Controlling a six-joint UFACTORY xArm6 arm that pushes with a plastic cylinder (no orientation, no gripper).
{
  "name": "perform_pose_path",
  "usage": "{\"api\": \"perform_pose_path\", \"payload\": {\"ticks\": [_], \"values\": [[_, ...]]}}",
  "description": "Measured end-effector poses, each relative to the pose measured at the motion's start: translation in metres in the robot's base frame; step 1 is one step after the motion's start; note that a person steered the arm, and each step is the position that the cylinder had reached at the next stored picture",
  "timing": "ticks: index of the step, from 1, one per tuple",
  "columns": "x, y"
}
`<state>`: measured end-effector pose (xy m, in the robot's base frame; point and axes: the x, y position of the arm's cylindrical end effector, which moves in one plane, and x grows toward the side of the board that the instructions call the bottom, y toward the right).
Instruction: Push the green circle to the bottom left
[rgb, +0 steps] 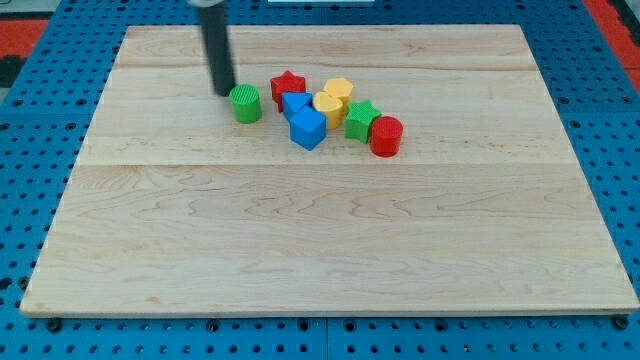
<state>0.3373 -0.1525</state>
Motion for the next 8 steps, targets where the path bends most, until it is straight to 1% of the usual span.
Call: {"api": "perform_pose_path", "payload": {"ticks": [1,2,3,4,5,7,8], "values": [[0.004,0.004],[-0.046,0.016],[-0.059,0.107],[-0.015,0.093],[0.038,0.026],[0.090,-0.016],[0.052,-0.023]]}}
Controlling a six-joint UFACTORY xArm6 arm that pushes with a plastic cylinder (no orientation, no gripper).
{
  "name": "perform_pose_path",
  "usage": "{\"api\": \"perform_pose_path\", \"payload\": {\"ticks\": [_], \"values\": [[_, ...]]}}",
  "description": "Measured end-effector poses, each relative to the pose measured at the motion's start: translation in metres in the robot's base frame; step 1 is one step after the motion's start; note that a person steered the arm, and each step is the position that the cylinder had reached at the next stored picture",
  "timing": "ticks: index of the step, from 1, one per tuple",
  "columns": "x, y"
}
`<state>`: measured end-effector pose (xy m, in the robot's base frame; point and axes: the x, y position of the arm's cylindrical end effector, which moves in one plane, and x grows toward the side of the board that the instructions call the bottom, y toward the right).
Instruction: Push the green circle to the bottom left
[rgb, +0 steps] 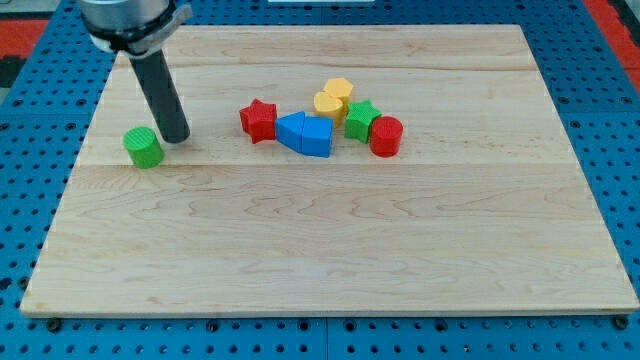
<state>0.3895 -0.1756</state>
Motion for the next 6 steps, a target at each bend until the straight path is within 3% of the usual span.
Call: {"api": "perform_pose_path", "payload": {"ticks": [1,2,3,4,5,6], "values": [[-0.001,-0.017],[0.068,-0.022],[0.072,-0.034],[0.009,-0.051],[0.052,-0.093],[0.084,-0.057]]}}
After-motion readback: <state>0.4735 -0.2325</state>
